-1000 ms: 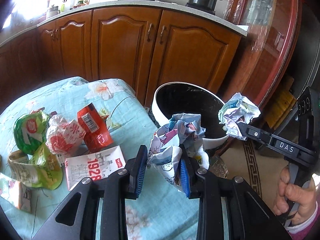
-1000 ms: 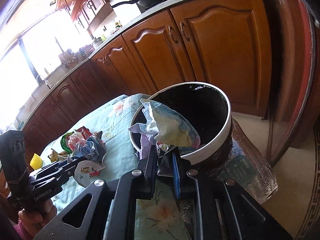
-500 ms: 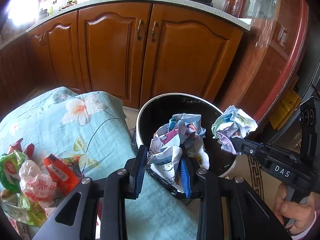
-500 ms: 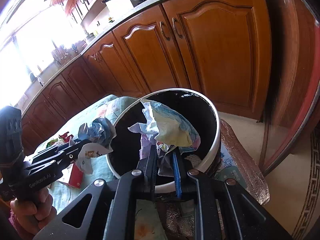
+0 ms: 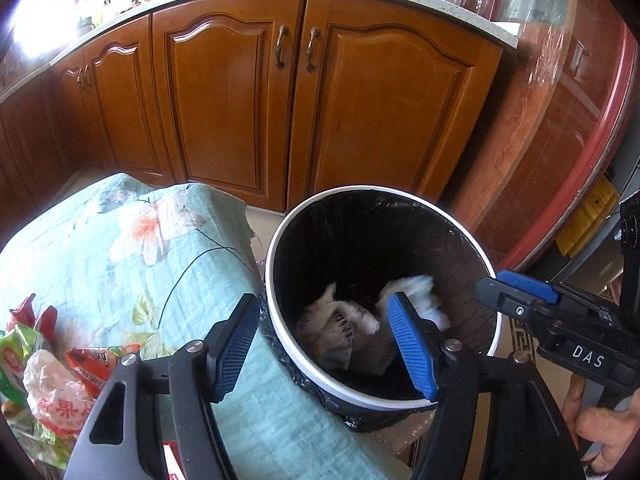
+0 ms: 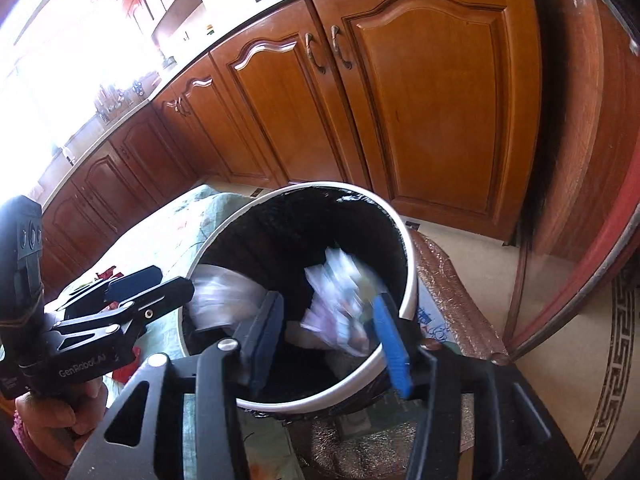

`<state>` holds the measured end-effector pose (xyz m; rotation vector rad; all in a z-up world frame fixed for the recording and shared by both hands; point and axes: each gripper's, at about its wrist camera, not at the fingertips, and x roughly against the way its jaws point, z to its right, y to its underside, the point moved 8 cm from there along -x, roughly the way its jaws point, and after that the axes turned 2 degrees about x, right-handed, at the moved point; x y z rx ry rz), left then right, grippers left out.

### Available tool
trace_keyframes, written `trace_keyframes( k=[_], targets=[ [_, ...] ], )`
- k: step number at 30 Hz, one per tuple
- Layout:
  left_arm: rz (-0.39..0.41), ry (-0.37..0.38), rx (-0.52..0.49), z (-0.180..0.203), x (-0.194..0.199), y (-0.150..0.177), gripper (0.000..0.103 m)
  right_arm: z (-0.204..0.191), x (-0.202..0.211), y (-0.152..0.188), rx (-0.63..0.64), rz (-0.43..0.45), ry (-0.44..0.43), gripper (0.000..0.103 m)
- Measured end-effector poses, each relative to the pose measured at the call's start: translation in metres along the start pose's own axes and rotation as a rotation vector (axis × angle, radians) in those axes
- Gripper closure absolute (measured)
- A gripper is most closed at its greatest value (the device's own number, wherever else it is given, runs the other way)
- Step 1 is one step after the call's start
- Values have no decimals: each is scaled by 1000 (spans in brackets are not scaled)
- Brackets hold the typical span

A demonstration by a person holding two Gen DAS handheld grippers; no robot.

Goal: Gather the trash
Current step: 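Carry both crumpled papers over the bin and open both tools, then grasp the green milk carton with the left tool while the right tool grasps the white carton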

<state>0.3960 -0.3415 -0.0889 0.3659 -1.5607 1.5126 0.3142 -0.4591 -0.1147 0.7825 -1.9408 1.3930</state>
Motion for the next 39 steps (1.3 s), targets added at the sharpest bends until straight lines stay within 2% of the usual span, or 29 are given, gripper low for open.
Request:
trace_keyframes(
  k=[4, 9, 12, 17, 27, 39],
  targets=[
    [7, 19, 26, -8, 14, 12, 36, 5, 7, 5, -27, 21, -11, 50],
    [42, 48, 49, -13, 44, 35, 33, -1, 20, 21, -69, 54, -50, 26],
    [69, 43, 40, -18, 66, 54, 30, -11, 28, 33, -89, 71, -78, 22],
    [89, 29, 56, -34, 98, 88, 27, -36, 38, 51, -101, 84, -128, 19],
    [99, -73, 113, -81, 151, 146, 26, -96, 40, 93, -75, 33, -211, 18],
    [105, -191, 248, -162, 201, 190, 24, -169, 29, 122, 61, -30, -251, 18]
  ],
)
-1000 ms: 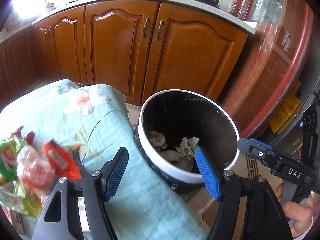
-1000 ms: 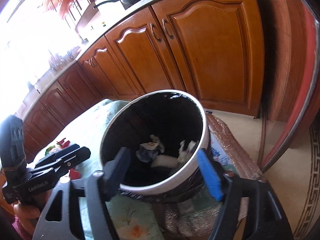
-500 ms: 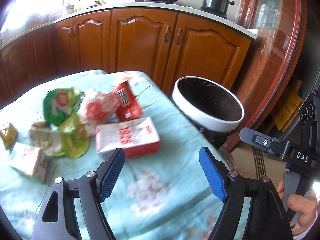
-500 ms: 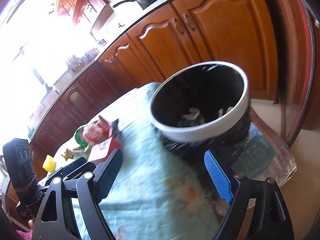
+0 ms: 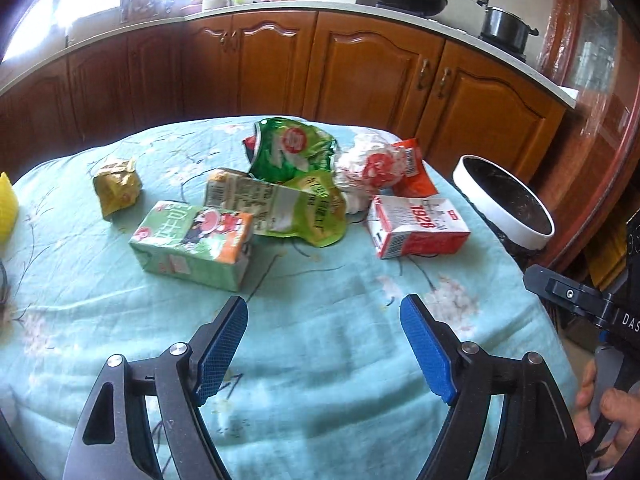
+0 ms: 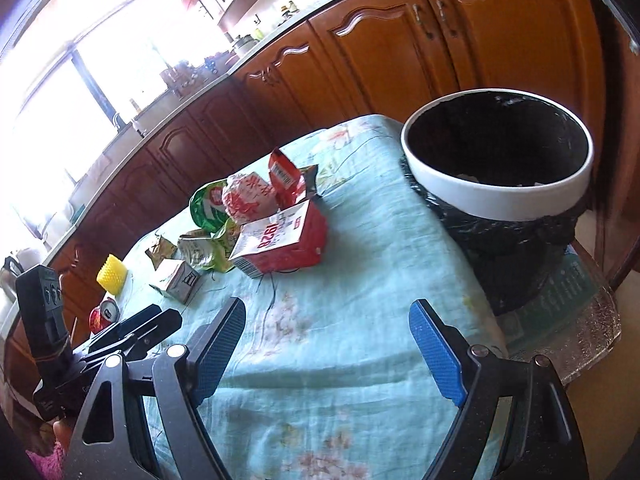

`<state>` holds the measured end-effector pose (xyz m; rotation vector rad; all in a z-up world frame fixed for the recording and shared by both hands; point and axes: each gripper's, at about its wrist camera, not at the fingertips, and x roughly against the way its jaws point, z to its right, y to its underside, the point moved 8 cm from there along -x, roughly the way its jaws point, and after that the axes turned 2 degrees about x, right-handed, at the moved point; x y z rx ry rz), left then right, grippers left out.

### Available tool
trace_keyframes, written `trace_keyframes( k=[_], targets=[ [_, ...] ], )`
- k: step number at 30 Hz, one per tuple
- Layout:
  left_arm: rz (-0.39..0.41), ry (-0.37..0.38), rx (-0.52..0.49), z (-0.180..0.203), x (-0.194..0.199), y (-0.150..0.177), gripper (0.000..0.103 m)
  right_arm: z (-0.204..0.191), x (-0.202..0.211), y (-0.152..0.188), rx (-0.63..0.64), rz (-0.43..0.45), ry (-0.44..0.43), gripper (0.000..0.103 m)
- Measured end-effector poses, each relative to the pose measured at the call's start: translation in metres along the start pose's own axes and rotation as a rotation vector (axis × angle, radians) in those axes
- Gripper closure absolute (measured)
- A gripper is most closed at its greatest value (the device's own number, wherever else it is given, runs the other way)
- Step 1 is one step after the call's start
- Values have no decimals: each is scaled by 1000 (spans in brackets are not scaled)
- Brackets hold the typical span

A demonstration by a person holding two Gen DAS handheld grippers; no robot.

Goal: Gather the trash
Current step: 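Grasp the green milk carton with the left tool while the right tool grasps the white carton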

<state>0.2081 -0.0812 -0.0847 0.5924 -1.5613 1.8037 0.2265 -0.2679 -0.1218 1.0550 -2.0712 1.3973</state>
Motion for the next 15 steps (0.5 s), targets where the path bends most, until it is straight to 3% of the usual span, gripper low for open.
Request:
trace_keyframes(
  k=[9, 15],
  targets=[
    [-5, -76, 103, -51, 9, -3, 24, -32, -30, -9, 138, -44, -22, 18],
    [-29, -160, 88, -66, -16, -22, 23, -34, -59, -25, 172, -85, -27, 18]
  ],
)
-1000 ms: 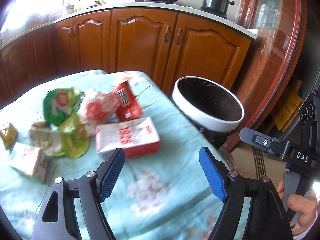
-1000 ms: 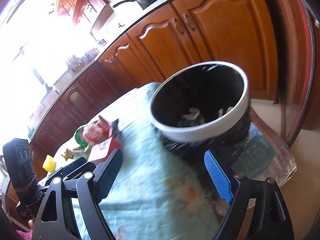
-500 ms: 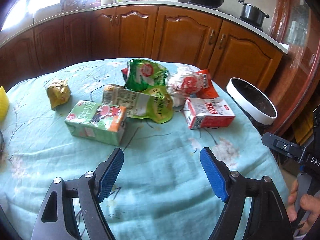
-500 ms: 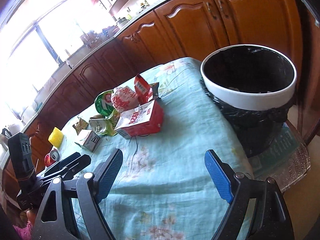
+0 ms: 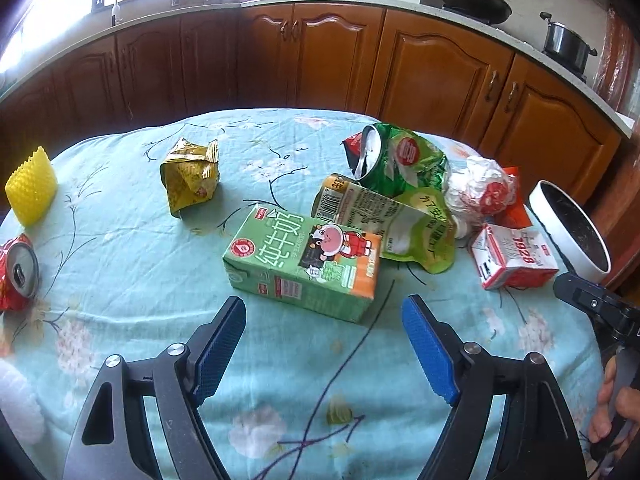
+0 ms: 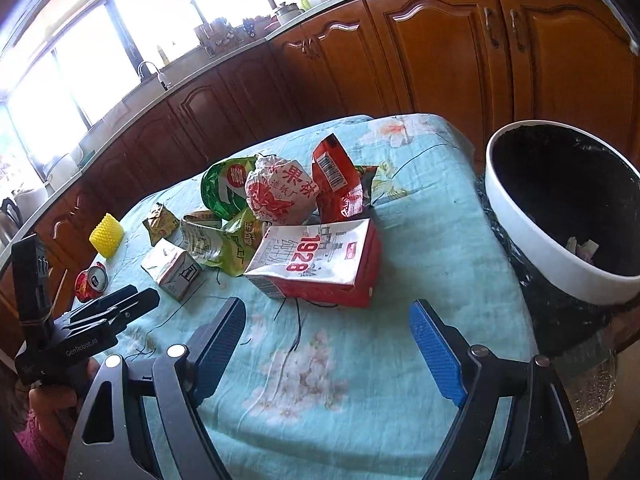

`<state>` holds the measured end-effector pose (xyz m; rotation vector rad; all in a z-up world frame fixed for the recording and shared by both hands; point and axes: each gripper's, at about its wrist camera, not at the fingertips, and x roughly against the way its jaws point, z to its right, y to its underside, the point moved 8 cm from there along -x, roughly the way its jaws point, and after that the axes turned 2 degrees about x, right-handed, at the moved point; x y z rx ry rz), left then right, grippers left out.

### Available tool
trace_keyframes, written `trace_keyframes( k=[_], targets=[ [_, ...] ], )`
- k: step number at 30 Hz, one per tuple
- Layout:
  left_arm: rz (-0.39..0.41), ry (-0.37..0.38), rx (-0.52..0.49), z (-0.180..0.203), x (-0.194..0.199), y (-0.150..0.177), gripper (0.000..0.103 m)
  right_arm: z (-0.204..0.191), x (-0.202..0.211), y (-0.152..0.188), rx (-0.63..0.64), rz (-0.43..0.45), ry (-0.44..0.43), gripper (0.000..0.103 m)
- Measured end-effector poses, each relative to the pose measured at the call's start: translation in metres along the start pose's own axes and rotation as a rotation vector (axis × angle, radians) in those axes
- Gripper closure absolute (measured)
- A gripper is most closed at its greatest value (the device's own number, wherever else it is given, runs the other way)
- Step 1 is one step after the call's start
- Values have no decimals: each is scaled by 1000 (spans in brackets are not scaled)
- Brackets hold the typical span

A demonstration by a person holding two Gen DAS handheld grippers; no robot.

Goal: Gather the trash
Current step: 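Grasp the green milk carton with the left tool while the right tool grasps the white carton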

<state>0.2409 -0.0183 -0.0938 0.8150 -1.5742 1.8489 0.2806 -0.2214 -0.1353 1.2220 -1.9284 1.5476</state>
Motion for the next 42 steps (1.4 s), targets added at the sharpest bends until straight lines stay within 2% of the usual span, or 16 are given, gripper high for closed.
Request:
trace_keyframes(
  k=[4, 6, 10, 15, 17, 20, 23, 24, 27, 31, 34, 38, 42],
  targets=[
    [-67, -51, 22, -11, -25, -1, 23, -2, -19, -7, -2, -25, -20, 18],
    [-69, -50, 45, -20, -26, 0, 23, -5, -26, -7, 1, -36, -34, 18],
    [-60, -97, 73, -47, -14, 5, 23, -20, -31, -1, 19, -58, -81, 20],
    [-55, -170, 165, -93, 1, 15, 23, -55, -24, 13, 55, -99, -215, 22],
    [-49, -159, 202, -99, 4, 15, 23, -68, -18, 17, 84, -103, -258, 22],
    [-50, -88, 217, -85, 7, 10, 23, -69, -7, 12, 136, -60, -195, 22],
    [-35, -36, 173, -61, 7, 0, 20, -64, -1, 0, 175, -18, -126, 22],
    [-30, -32, 155, -53, 7, -3, 17, -61, -1, -4, 183, -10, -106, 22],
    [-32, -37, 129, -43, -8, -14, 16, -59, -9, -13, 235, -16, -68, 22],
    [-55, -45, 119, -39, -33, -24, 13, -63, -32, -15, 316, -64, -45, 23],
    [-93, -72, 121, -41, -48, -25, 14, -67, -53, -8, 377, -127, -26, 28],
    [-74, -22, 149, -37, -41, -33, 14, -71, -69, 3, 426, -172, -3, 49],
    [-54, -35, 134, -30, -38, -40, 14, -66, -65, 4, 363, -159, -27, 49]
  ],
)
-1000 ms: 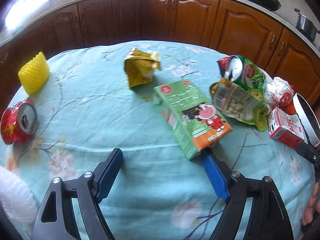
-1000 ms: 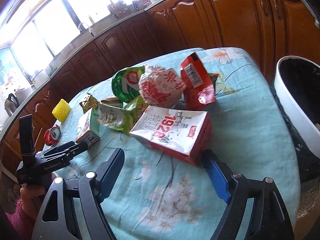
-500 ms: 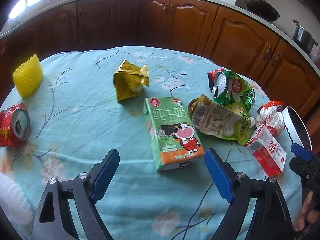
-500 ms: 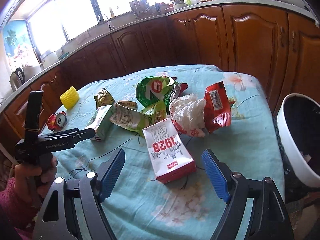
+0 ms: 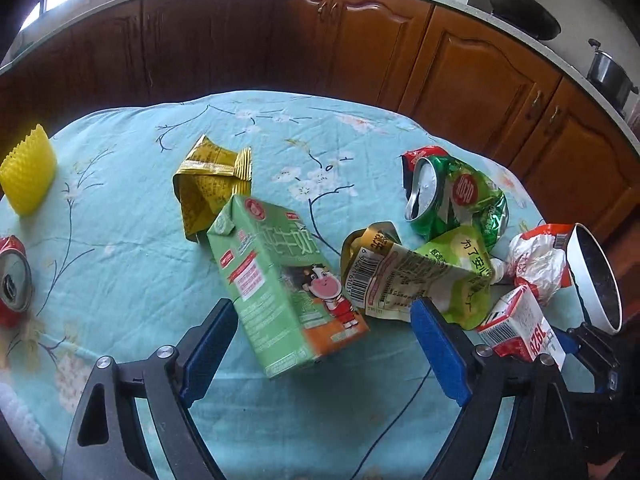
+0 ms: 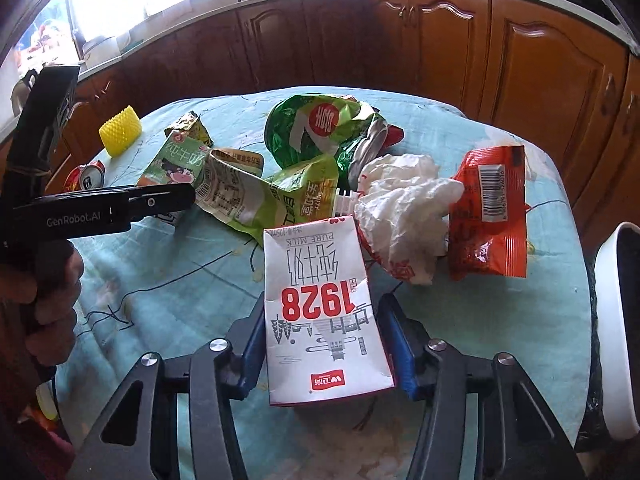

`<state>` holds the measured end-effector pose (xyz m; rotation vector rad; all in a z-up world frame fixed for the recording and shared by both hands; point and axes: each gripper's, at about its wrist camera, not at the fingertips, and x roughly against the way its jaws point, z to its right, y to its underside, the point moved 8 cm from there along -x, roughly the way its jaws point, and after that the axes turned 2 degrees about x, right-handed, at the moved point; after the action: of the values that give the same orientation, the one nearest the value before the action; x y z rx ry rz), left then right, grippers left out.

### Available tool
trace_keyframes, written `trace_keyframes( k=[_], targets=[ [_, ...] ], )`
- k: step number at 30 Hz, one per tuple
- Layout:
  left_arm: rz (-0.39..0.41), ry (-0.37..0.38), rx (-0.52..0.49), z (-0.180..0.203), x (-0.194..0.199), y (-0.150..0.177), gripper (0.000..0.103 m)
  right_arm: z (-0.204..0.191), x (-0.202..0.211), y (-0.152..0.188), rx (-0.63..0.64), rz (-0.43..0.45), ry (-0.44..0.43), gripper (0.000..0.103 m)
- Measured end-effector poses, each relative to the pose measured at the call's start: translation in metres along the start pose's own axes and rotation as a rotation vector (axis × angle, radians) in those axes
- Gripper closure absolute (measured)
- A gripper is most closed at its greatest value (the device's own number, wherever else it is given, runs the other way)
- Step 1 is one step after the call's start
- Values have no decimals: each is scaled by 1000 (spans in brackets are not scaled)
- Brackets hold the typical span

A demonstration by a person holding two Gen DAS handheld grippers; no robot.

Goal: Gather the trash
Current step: 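Grasp the green milk carton with the left tool while the right tool grasps the white carton, then carry both cartons over the bin and open both tools to drop them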

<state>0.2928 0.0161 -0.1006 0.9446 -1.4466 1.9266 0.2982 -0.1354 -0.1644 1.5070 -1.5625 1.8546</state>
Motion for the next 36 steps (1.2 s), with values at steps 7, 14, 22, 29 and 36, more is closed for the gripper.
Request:
trace_keyframes(
  k=[7, 14, 22, 29, 36],
  targets=[
    [-14, -26, 1, -12, -11, 4, 17, 3, 18, 15, -87, 22, -50, 50],
    [14, 2, 10, -27, -10, 1, 48, 2, 27, 29, -177, 45, -91, 50],
    [40, 110, -63, -13, 42, 35, 54, 4, 46, 45, -243, 77, -97, 50],
    [66, 238, -167, 47, 82, 65, 54, 23, 63, 59, -324, 105, -87, 50],
    [30, 322, -269, 97, 79, 75, 54, 50, 88, 72, -392, 138, -49, 50]
  ],
)
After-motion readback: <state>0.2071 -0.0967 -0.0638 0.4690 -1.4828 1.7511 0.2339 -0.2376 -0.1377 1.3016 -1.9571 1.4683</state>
